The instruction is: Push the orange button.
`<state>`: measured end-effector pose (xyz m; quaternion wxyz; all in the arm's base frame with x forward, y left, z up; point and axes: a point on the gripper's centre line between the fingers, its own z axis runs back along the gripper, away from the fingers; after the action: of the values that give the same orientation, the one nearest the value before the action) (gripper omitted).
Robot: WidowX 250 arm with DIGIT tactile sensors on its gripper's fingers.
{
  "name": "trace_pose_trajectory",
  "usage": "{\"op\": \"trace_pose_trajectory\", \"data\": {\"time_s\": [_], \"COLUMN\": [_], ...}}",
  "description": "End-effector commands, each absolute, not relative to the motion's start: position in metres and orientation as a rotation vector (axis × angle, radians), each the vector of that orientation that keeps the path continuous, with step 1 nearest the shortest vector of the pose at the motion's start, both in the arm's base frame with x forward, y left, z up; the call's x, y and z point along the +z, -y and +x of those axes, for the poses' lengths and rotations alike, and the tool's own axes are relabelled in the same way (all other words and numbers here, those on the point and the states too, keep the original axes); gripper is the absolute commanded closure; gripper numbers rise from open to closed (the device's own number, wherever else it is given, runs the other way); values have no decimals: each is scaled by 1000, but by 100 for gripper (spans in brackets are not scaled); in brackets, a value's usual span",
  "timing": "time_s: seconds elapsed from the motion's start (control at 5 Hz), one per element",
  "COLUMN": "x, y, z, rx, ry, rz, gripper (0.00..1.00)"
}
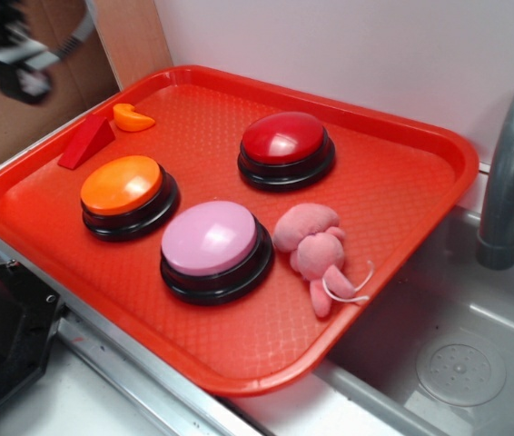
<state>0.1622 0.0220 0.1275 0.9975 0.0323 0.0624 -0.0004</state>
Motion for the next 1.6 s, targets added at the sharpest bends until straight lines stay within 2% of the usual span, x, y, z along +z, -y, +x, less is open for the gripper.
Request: {"op": "trace_pose_trajectory", "data": {"time_s": [0.0,0.2,0.4,0.6,0.8,1.0,1.4], "x": [49,42,43,68,113,131,142], "y": [-4,3,-18,-28,-40,-39,-37], "z": [199,199,193,194,195,192,186], "rx": [-37,-58,-77,-95,-18,77,64], "ry": [-49,-21,23,42,106,25,52], "rz": [68,103,48,24,20,84,119], "gripper": [0,0,0,0,0,0,0]}}
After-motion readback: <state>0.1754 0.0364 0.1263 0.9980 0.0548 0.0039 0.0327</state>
